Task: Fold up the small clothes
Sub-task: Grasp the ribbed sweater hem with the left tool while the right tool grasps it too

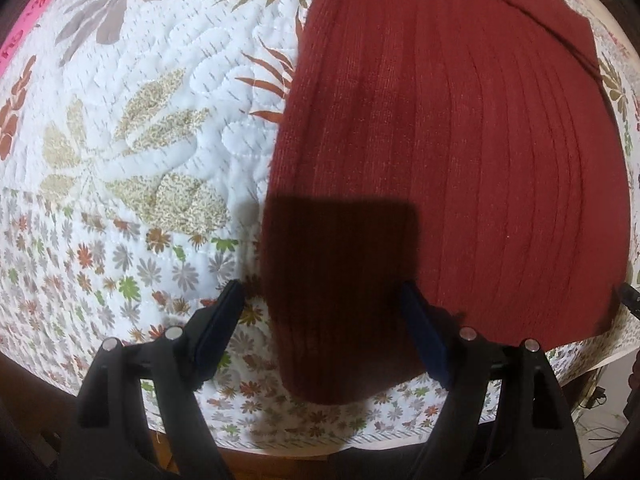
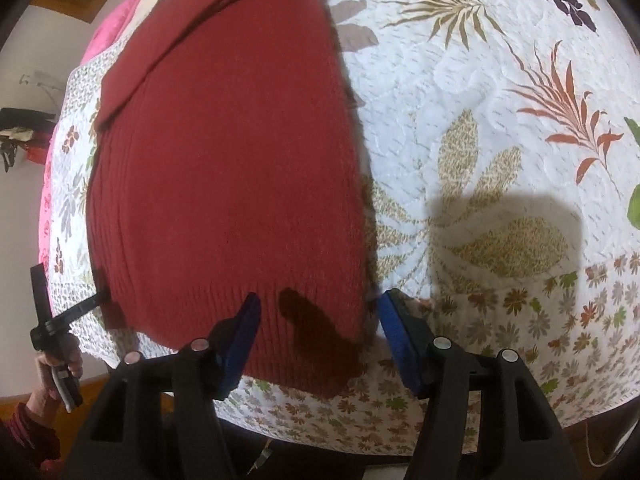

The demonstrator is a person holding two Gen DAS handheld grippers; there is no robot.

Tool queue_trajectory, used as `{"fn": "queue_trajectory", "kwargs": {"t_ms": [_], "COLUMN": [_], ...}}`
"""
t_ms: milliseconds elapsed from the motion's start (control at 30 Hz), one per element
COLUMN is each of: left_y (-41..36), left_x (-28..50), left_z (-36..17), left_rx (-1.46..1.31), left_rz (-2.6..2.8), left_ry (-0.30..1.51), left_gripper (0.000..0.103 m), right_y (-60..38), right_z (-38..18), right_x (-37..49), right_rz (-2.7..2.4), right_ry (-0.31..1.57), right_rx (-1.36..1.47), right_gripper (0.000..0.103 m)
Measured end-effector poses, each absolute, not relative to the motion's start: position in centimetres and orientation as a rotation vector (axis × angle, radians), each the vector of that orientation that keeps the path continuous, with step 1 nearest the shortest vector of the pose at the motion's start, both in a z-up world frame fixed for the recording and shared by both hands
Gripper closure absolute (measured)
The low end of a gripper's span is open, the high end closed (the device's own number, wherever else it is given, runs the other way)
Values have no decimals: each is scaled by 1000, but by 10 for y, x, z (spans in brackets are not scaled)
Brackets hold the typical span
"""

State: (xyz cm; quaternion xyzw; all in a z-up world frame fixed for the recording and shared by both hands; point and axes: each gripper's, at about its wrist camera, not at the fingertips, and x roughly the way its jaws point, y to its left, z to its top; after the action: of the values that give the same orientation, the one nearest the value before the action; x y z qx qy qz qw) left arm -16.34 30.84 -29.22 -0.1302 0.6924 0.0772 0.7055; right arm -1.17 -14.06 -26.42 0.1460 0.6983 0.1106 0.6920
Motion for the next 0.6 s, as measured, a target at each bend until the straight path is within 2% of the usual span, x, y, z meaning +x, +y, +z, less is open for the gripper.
{"fn": "queue_trajectory", "kwargs": {"t_ms": [33, 100, 133, 167, 300, 333, 400, 433, 467, 500, 533, 600], "left_y": [310, 307, 306, 305, 296, 295, 291, 288, 283, 282, 281, 283], "left_x": [-150, -155, -150, -151, -157, -159, -161, -160, -154, -155, -156, -158], "left_z": [-300, -303, -305, -307, -313, -314, -316, -316, -315, -315, -315, -312], "left_rx": [-298, -339, -364, -384, -404, -409, -419, -432, -446, -459, -466, -491], "left_rz": [172, 160, 151, 144, 135, 132, 120, 113, 112, 118, 119, 101], "left_ry": [1538, 1540, 1547, 1552, 1571, 1574, 1575, 1578, 1579, 1578, 1577, 1568], "left_gripper": [25, 36, 45, 48, 49, 52, 65, 73, 76, 77, 80, 89], "right_y": [-141, -139, -136, -136, -138, -138, -138, -139, -138, -136, -134, -135], "right_z": [-265, -268, -271, -272, -277, -277, -276, -275, -276, -276, -276, -273], "right_x": [-13, -14, -14, -14, -14, -14, -14, -14, -14, -14, -15, -15], "right_rz": [256, 264, 278, 282, 282, 281, 289, 310, 325, 331, 337, 346], "right_ry": [1566, 1572, 1577, 1580, 1581, 1584, 1588, 1591, 1596, 1599, 1600, 1591], "right_rx": [327, 352, 385, 406, 443, 437, 415, 415, 422, 424, 420, 419], "right_gripper": [40, 40, 40, 40, 42, 46, 55, 62, 65, 72, 83, 96]}}
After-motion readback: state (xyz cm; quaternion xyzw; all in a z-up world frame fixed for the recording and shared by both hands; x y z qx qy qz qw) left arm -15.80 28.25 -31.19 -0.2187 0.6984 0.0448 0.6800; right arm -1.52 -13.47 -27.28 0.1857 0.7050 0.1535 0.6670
